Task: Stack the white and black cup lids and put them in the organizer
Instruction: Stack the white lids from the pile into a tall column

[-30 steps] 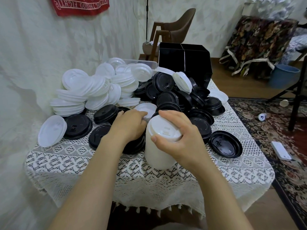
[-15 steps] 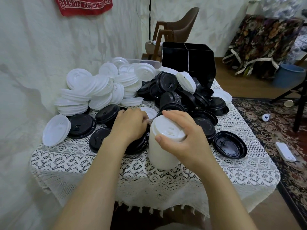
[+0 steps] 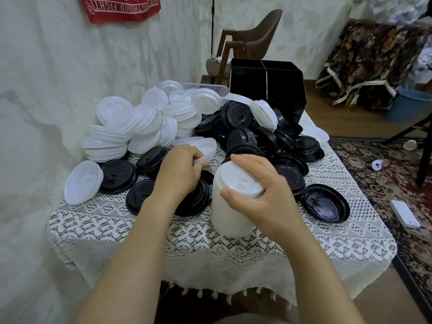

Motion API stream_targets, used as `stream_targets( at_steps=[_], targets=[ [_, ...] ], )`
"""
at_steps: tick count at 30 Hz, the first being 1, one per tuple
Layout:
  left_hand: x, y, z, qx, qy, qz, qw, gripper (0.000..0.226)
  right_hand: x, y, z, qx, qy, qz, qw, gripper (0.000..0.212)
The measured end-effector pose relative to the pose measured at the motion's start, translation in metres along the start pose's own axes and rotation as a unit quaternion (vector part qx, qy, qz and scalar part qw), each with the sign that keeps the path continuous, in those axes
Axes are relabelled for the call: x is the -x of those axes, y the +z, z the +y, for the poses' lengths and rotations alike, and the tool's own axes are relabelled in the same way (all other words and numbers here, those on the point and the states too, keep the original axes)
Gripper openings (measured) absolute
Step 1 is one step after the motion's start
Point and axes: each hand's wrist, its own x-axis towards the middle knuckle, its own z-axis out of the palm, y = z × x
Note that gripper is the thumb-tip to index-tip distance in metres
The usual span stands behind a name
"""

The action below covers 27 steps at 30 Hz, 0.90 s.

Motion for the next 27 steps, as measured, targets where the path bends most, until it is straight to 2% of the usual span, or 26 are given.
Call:
stream_targets(
  at_steps=[9, 13, 15, 17, 21, 23, 27],
  targets=[
    [0.0, -0.005, -0.001, 0.038, -0.026, 0.026, 0.999, 0.013, 0.0, 0.0, -0.001, -0.002, -0.002, 0.001, 1.0, 0.054],
    [0.0, -0.011, 0.005, 0.156, -0.042, 0.061, 0.985, 0.012, 0.0, -0.001, 0.0, 0.003, -0.003, -0.003, 1.0, 0.054],
    [0.003, -0.015, 0.009, 0.279, -0.082, 0.076, 0.954, 0.013, 0.0, -0.001, 0.0, 0.003, -0.001, -0.005, 1.0, 0.055],
    [0.008, -0.019, 0.014, 0.396, -0.134, 0.072, 0.906, 0.01, 0.0, -0.002, 0.0, 0.005, -0.001, -0.004, 1.0, 0.056],
    [0.016, -0.027, 0.018, 0.589, -0.206, 0.037, 0.78, 0.013, 0.0, -0.004, -0.001, 0.007, -0.002, -0.012, 1.0, 0.059],
    [0.02, -0.028, 0.02, 0.641, -0.222, 0.022, 0.734, 0.011, 0.001, -0.005, -0.002, 0.006, -0.004, -0.015, 1.0, 0.058],
    [0.029, -0.028, 0.021, 0.699, -0.24, 0.014, 0.674, 0.009, 0.002, -0.006, -0.005, 0.0, -0.01, -0.013, 1.0, 0.061]
  ],
)
